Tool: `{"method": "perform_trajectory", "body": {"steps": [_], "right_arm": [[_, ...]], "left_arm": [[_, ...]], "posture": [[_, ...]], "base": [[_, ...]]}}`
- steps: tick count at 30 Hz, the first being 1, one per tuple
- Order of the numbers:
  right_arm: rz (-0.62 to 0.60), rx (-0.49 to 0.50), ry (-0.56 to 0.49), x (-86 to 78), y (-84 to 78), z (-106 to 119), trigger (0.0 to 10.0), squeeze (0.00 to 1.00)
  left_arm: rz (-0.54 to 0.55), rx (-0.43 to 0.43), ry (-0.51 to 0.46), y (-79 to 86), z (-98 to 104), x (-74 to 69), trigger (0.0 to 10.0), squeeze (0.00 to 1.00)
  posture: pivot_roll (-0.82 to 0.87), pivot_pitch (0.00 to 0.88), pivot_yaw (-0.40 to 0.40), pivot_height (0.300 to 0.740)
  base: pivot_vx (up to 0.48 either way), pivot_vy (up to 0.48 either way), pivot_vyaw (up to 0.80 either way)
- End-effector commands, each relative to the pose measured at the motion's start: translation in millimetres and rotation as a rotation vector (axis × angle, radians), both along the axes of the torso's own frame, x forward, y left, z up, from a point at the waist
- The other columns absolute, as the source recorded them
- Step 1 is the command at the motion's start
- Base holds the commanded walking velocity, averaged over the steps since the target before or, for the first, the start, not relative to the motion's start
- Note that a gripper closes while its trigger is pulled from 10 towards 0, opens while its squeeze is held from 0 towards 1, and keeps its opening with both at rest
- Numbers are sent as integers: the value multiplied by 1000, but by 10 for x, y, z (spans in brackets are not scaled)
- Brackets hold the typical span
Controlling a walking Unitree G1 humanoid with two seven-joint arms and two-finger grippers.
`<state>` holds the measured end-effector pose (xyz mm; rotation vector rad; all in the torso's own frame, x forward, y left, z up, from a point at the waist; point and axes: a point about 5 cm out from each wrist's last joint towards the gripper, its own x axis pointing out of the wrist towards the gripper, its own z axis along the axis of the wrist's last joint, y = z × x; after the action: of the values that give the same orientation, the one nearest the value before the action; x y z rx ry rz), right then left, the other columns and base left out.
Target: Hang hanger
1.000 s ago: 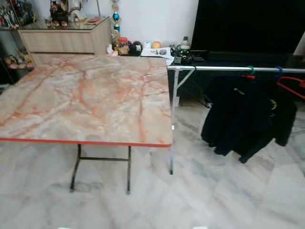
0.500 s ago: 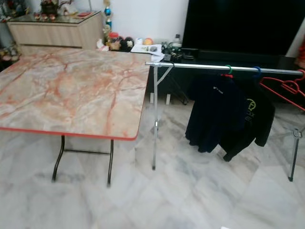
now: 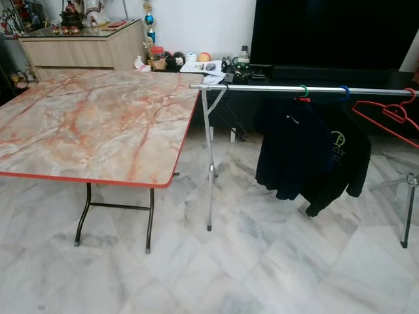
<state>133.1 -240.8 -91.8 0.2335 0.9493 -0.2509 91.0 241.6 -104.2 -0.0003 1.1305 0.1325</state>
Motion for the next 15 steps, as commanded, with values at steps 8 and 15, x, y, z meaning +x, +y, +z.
{"method": "perform_trajectory", "body": {"steps": [8, 15], "right_arm": [[-13, 1, -13, 12, -6, 8, 10000, 0], [-34, 6, -9, 2, -6, 2, 10000, 0]], "left_arm": [[-65, -12, -27, -241, 1, 243, 10000, 0], [-74, -8, -13, -258, -9, 226, 10000, 0]], "posture": [[169, 0, 23, 740], [180, 0, 19, 740]], "base": [[174, 0, 0], [302, 0, -193]]}}
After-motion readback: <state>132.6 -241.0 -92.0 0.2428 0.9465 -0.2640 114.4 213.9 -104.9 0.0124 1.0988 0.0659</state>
